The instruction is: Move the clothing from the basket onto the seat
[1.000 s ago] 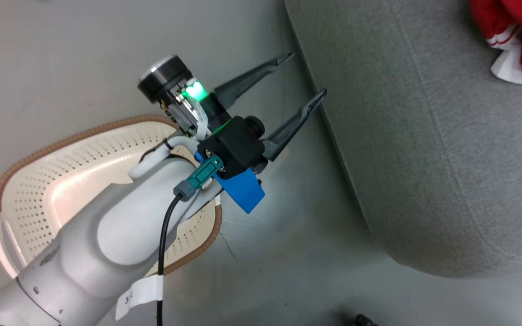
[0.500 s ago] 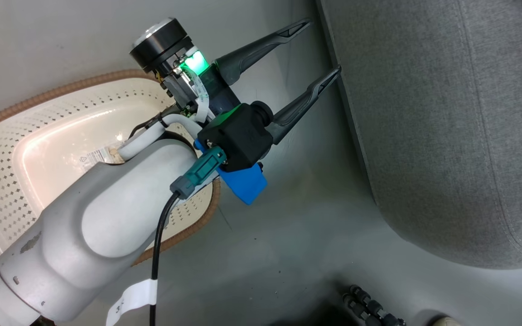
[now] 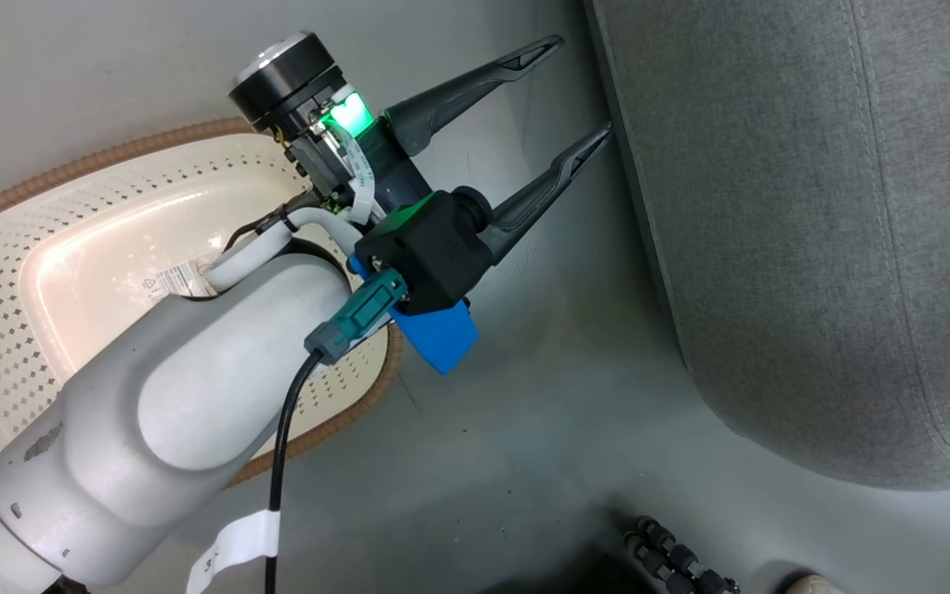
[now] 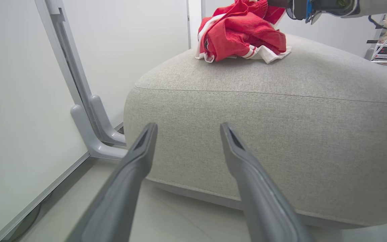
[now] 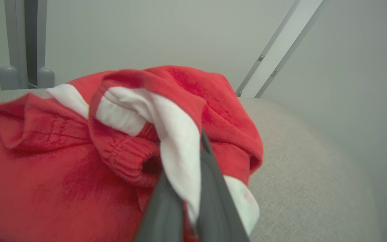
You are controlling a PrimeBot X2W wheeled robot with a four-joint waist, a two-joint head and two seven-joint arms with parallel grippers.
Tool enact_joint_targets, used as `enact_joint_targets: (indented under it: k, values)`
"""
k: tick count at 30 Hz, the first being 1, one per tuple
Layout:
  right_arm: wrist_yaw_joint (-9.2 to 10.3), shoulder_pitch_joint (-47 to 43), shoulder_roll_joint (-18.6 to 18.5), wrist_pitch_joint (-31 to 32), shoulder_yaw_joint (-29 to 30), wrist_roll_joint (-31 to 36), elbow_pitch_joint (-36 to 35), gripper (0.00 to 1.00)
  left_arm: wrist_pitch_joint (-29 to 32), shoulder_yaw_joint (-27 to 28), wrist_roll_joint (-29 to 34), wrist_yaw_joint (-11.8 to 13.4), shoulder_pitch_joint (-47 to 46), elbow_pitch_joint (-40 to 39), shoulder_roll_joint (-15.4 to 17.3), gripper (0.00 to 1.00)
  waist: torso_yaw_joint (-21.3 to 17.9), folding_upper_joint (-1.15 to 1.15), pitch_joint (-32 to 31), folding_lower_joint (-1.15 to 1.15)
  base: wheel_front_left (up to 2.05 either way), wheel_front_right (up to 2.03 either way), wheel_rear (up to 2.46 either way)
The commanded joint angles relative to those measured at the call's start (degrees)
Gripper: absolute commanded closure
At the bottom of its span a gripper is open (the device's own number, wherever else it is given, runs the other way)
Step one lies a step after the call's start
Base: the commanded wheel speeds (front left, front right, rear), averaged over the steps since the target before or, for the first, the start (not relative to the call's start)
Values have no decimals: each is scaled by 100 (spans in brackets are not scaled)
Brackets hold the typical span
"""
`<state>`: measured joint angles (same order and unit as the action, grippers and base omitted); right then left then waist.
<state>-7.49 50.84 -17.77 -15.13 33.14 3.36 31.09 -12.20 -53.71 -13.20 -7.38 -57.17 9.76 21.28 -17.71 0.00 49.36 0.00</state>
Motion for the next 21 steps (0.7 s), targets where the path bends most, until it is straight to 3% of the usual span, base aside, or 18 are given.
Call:
enact_joint_targets:
  k: [1, 3, 15, 21]
  values:
    - [-1, -103, 55, -4, -31, -29, 15, 77, -33, 12, -38, 32, -66, 20, 29, 0, -5, 0, -46, 0, 0, 0, 0]
    - [-1, -180, 82, -4, -77, -45, -72, 0, -52, 7, -41, 46, -34, 47, 16, 0, -5, 0, -132, 0, 0, 0, 0]
    - [0, -1795, 191, -4, -776, -157, -1231, 0, -286, 108, -297, 247, 456, 411, -316, 0, 123, 0, -1311, 0, 0, 0, 0]
    - [0, -2440, 328, -4, -1211, -154, -1916, 0, -303, 592, -500, 445, 965, 398, -434, 0, 277, 0, -2005, 0, 0, 0, 0]
